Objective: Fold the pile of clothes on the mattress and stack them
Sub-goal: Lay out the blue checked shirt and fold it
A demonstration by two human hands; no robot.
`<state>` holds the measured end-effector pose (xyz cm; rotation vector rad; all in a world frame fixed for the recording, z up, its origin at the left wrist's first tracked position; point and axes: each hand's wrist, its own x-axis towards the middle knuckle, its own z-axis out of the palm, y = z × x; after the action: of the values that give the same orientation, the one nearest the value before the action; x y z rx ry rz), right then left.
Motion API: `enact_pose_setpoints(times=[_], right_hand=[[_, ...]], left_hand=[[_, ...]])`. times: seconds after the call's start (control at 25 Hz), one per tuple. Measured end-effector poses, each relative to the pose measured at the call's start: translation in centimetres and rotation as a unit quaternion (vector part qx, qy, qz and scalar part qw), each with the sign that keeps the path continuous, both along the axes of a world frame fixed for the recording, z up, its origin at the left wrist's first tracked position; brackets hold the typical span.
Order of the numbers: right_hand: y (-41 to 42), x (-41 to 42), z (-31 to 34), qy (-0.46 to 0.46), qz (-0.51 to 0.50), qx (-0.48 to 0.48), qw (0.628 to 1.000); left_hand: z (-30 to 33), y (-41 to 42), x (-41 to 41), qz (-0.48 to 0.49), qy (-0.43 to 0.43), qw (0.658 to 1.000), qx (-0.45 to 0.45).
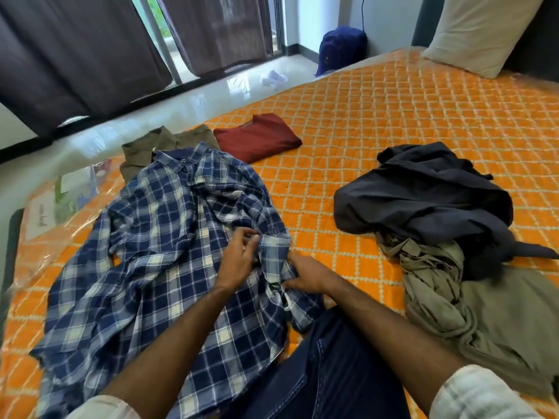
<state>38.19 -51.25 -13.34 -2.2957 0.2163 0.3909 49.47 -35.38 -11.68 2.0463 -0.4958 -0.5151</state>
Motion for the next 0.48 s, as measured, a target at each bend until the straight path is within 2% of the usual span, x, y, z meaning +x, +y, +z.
enact_pose_setpoints(times=[0.08,0.16,0.28,0.4,0.48], right_hand=[[1.1,0.3,0.4,-0.031,0.04,-0.075,0.996],[1.1,0.6,0.5,-0.02,0.085,-0.103,0.991],[-0.5,0.9,1.9,0.018,0.102,-0.012,0.995],[-4.3,1.6,5.0,0.092,0.078,0.052,0.991],[-7.1,2.0,6.8,0.062,-0.022,0.124,0.99]], left_hand=[[0.2,-0.5,0.0,-0.107,0.024,0.992,0.055],[0.0,-1.0,0.7,-0.116,0.052,0.988,0.091],[-0.5,0.1,1.8,-0.022,0.082,0.995,0.059],[0.0,2.4,2.0,0.064,0.107,0.992,0.002],[0.5,4.2,1.7,0.081,0.116,0.99,-0.029]])
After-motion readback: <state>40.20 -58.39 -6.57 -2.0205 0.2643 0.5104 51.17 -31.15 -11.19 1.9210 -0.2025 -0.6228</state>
